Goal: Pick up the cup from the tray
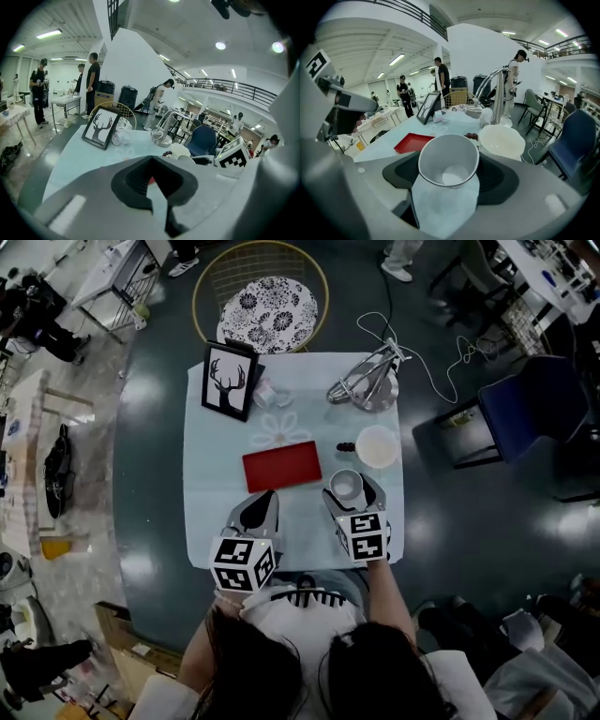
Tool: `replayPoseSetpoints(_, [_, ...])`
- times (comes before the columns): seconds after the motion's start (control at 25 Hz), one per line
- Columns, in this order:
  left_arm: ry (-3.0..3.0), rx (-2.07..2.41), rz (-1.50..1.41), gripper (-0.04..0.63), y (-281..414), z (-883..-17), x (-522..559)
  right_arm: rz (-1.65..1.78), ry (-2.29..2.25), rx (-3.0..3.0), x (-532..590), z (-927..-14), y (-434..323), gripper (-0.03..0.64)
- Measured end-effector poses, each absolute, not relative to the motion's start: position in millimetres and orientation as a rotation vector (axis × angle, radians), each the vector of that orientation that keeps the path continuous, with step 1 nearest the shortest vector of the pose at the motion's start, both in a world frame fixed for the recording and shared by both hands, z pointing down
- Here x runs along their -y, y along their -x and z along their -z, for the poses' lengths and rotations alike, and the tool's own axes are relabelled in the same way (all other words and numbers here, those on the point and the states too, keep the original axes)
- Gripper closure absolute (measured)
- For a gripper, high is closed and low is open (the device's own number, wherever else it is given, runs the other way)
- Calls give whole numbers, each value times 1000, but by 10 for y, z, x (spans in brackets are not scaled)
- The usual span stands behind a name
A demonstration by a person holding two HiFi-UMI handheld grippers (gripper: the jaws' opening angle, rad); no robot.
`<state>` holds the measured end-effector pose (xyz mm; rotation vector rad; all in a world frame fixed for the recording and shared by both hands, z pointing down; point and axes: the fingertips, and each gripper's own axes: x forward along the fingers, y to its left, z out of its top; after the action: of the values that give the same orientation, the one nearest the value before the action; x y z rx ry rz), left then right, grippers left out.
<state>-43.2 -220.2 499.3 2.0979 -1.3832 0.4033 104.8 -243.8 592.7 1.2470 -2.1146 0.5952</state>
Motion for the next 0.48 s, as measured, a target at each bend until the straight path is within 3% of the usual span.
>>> replayPoseSetpoints(0.48, [-2149, 1339, -407, 595, 178, -4957, 2148, -654, -1312, 2053, 2209, -6063, -1471, 229])
